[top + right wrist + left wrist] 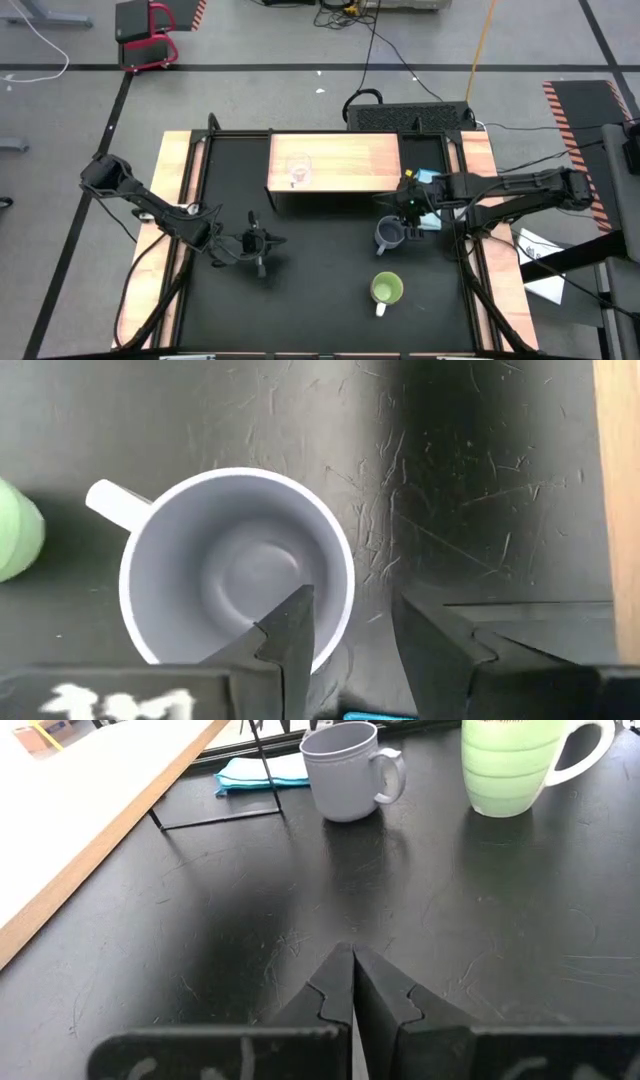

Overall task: Stack small to large cups/mugs on shelf
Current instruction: Put the gray mug on the shelf

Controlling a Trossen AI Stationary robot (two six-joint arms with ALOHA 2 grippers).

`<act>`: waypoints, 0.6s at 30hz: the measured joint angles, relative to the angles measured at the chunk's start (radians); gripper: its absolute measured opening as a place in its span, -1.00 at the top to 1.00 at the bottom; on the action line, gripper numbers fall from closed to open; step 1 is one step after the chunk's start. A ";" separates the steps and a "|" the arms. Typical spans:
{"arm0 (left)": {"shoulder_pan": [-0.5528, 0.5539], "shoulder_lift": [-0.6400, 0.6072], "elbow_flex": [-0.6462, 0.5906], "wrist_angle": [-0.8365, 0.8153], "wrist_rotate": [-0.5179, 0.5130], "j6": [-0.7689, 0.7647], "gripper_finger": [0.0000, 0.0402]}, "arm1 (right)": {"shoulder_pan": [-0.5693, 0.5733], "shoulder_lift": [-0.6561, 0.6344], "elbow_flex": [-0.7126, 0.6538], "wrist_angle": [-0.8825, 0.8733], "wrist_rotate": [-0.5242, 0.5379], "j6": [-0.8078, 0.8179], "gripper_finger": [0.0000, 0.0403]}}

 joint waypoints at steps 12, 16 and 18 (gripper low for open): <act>0.000 0.000 0.000 -0.015 0.000 -0.001 0.96 | -0.012 -0.001 0.002 -0.047 -0.058 0.043 0.37; 0.000 0.000 0.000 -0.016 0.000 -0.003 0.96 | -0.012 -0.001 0.003 -0.047 -0.082 0.062 0.37; 0.000 0.000 0.000 -0.016 0.000 -0.004 0.96 | -0.012 -0.001 0.003 -0.048 -0.084 0.075 0.37</act>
